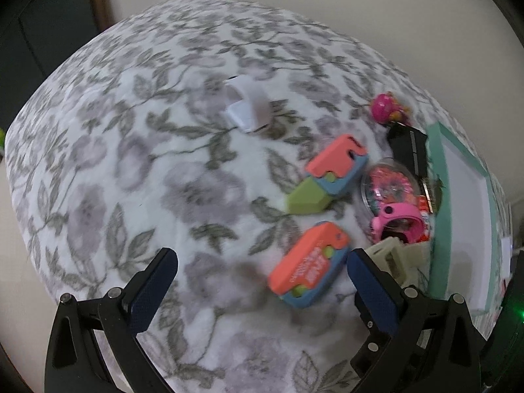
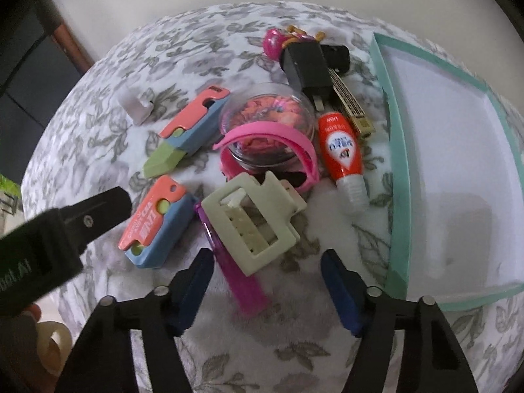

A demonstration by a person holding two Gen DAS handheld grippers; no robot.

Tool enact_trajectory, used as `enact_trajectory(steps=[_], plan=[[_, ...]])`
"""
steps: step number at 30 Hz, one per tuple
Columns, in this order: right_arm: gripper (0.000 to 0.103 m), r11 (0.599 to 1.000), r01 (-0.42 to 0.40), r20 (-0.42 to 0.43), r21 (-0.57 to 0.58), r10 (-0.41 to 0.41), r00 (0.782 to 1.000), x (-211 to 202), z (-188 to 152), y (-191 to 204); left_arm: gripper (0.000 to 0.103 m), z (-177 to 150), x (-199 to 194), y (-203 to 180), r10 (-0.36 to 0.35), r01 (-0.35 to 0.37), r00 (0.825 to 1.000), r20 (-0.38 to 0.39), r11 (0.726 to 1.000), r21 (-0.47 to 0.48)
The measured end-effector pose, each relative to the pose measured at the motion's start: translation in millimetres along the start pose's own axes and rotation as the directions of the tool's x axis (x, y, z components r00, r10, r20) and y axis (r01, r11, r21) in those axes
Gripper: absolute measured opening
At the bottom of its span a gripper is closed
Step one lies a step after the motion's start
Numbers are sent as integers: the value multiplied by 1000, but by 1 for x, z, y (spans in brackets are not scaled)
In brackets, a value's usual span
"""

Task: Organize rigid objects
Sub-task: 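Close the left gripper on the orange carrot knife while the right gripper grasps the pink lighter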

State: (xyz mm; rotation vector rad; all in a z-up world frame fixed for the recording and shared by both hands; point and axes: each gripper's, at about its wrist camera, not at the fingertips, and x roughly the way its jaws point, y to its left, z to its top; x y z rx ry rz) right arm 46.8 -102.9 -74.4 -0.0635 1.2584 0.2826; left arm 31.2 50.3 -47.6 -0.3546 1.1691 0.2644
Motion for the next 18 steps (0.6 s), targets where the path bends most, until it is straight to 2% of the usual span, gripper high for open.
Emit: enact_trajectory(steps=[4, 9, 14, 15, 17, 18], plan=[[60, 999, -21, -2, 26, 21, 1000, -4, -1, -13, 103, 1, 5, -5, -25, 25, 1000, -9, 1000, 17], [45, 996, -57, -11, 61, 58, 998, -17, -10, -26, 103, -2, 16, -13, -3, 5, 1000, -24, 998, 59], [40, 999, -38, -21, 29, 38, 999, -15, -13, -21, 102, -5, 22, -23, 3, 0, 1000, -31, 993, 118], [39, 999, -37, -24, 27, 38, 999, -14, -13, -21, 100, -5, 22, -24, 2, 2, 999, -33, 992, 125], [36, 999, -42, -38, 19, 43, 998, -13, -14, -19, 86, -5, 24, -27, 6, -1, 999, -37, 990, 138], [36, 999, -46, -46, 16, 47, 998, -14, -16, -18, 84, -5, 26, -28, 12, -6, 999, -42, 990, 144]])
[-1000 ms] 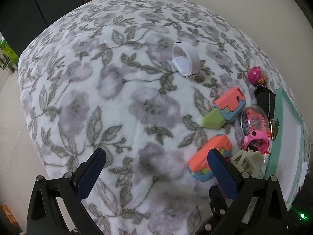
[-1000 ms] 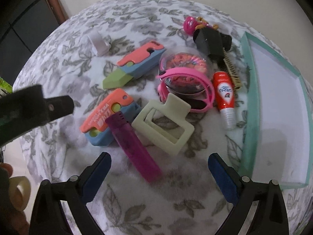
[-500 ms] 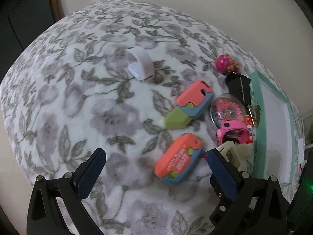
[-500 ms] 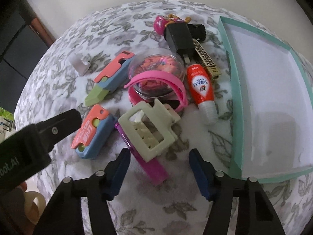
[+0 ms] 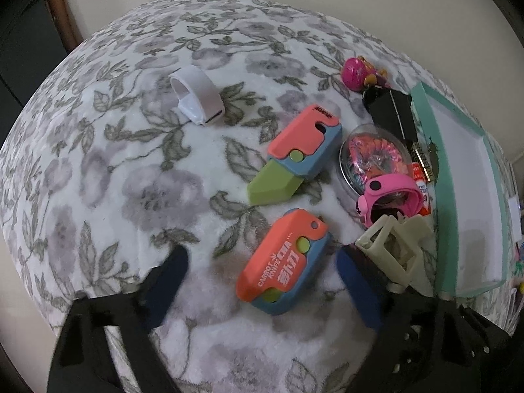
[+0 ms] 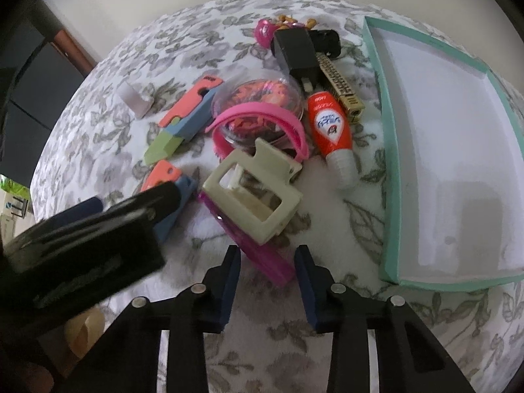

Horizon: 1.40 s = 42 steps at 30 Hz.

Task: Organize rigid objects
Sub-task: 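Close the left gripper on the orange carrot knife while the right gripper grasps the pink lighter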

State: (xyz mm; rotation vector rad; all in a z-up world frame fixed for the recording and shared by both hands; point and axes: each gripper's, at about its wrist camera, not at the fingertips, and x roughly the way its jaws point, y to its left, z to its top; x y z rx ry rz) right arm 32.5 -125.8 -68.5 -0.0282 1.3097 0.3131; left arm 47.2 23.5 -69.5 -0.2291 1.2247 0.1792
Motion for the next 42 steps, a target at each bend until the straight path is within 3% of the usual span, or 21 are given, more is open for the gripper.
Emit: enact_trajectory(steps=[6, 8, 10, 16, 25, 32, 37, 42], plan=[[33, 998, -63, -49, -10, 63, 997, 1, -8, 4, 73, 3, 7, -2, -14, 14, 1000, -16, 1000, 18], [33, 998, -66, -55, -16, 65, 996, -1, -10, 6, 57, 3, 7, -6, -40, 40, 999, -14, 999, 32], [33, 998, -61, -54, -18, 60, 997, 1, -10, 8, 50, 4, 6, -8, -62, 63, 998, -17, 997, 41], [33, 998, -51, -40, -24, 50, 998, 2, -4, 11, 50, 2, 5, -2, -53, 54, 998, -31, 998, 21], [34, 993, 40, 3, -114, -40, 999, 23, 15, 40, 50, -5, 2, 26, -69, 64, 995, -70, 996, -70], [34, 973, 120, 46, -195, -114, 992, 34, 18, 60, 50, -8, 0, 28, -65, 61, 996, -65, 996, -62], [34, 971, 131, 57, -202, -121, 991, 38, 20, 64, 51, -6, 3, 26, -62, 58, 996, -69, 996, -60], [27, 969, 128, 54, -209, -119, 991, 33, 8, 62, 54, -7, 10, 22, -47, 43, 995, -83, 998, -49]])
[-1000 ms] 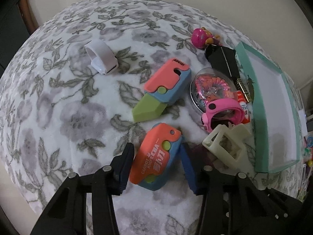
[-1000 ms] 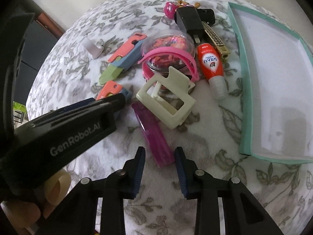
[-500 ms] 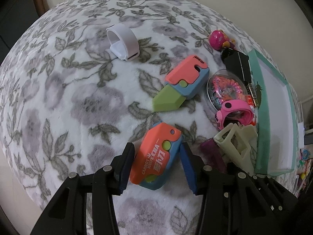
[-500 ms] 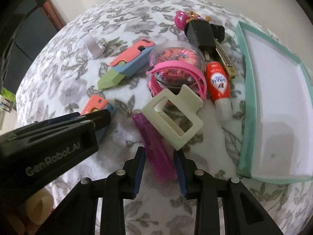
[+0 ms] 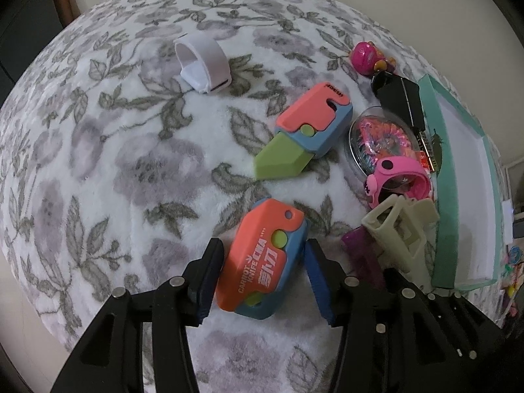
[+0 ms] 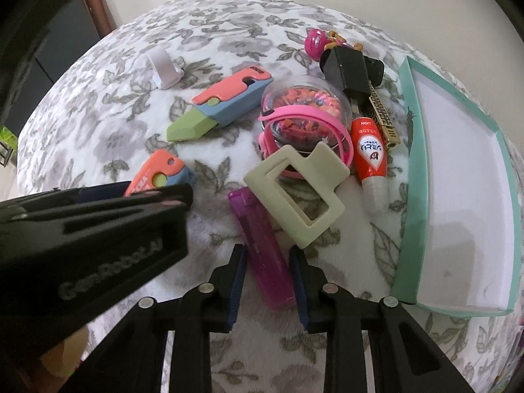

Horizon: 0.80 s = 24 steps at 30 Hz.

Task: Organize rigid objects
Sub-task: 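Close the left gripper on the orange carrot knife while the right gripper grasps the pink lighter, then carry the carrot knife and pink lighter with both grippers over the tray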

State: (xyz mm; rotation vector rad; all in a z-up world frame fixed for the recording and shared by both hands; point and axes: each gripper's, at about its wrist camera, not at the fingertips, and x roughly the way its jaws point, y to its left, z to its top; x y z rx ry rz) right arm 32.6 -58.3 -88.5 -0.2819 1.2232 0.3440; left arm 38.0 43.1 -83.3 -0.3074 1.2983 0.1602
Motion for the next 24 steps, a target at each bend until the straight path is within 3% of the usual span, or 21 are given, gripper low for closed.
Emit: enact_trajectory(steps=[11, 24], plan=[[21, 981, -149, 22, 125, 148, 989, -20, -11, -31, 45, -1, -4, 6, 13, -13, 1000, 8, 999, -40], [20, 933, -303, 128, 195, 282, 951, -58, -8, -46, 44, 7, -48, 16, -19, 35, 985, 172, 995, -89]])
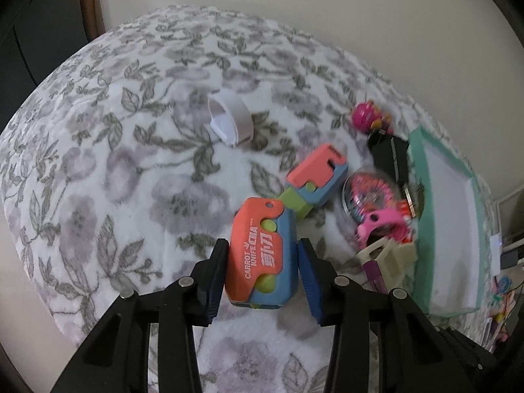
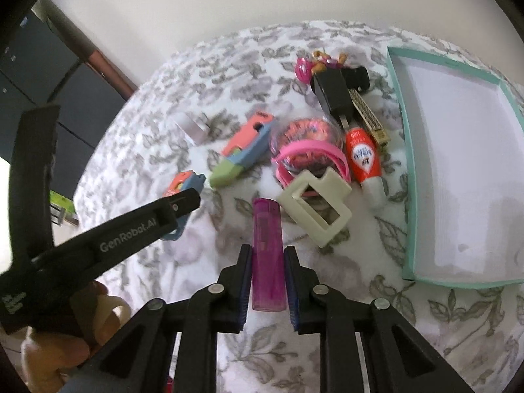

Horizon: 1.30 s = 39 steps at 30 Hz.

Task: Organize rigid objects
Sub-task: 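Carry the carrot knife and pink lighter with both grippers over the tray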

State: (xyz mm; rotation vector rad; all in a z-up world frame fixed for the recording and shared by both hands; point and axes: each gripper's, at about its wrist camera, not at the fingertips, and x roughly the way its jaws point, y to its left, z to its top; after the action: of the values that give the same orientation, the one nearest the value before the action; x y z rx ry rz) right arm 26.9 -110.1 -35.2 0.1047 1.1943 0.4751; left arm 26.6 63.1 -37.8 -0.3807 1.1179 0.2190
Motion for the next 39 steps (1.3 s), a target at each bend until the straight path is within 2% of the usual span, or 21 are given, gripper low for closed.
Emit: enact_trajectory(steps=[9, 11, 15, 19, 23, 26, 34, 39], plan=[[20, 997, -65, 119, 34, 61, 991, -36, 15, 3, 44, 7, -31, -5, -68, 71, 994, 89, 997, -28], [20, 996, -79, 161, 43, 71, 984, -51, 20, 1, 44, 13, -48, -9, -103, 108, 986, 130, 993, -39], [20, 996, -87, 277, 27, 77, 958, -95, 33, -2, 44, 26, -72, -32, -149, 153, 971, 185, 988, -11], [20, 998, -43, 369, 47, 22, 929, -135, 50, -17, 44, 39, -89, -77, -209, 202, 953, 218, 978, 52], [20, 995, 31, 434, 92, -68, 898, -160, 65, -34, 44, 48, -86, -125, -291, 280, 935, 203, 956, 83], [20, 990, 103, 471, 99, -138, 872, -169, 73, -47, 44, 48, -79, -155, -329, 310, 924, 194, 943, 124], [20, 961, 193, 483, 196, -266, 834, -177, 88, -103, 44, 52, -47, -205, -322, 285, 931, 170, 936, 207], [20, 939, 198, 473, 281, -315, 823, -177, 96, -146, 44, 54, -14, -224, -304, 268, 942, 140, 936, 228]])
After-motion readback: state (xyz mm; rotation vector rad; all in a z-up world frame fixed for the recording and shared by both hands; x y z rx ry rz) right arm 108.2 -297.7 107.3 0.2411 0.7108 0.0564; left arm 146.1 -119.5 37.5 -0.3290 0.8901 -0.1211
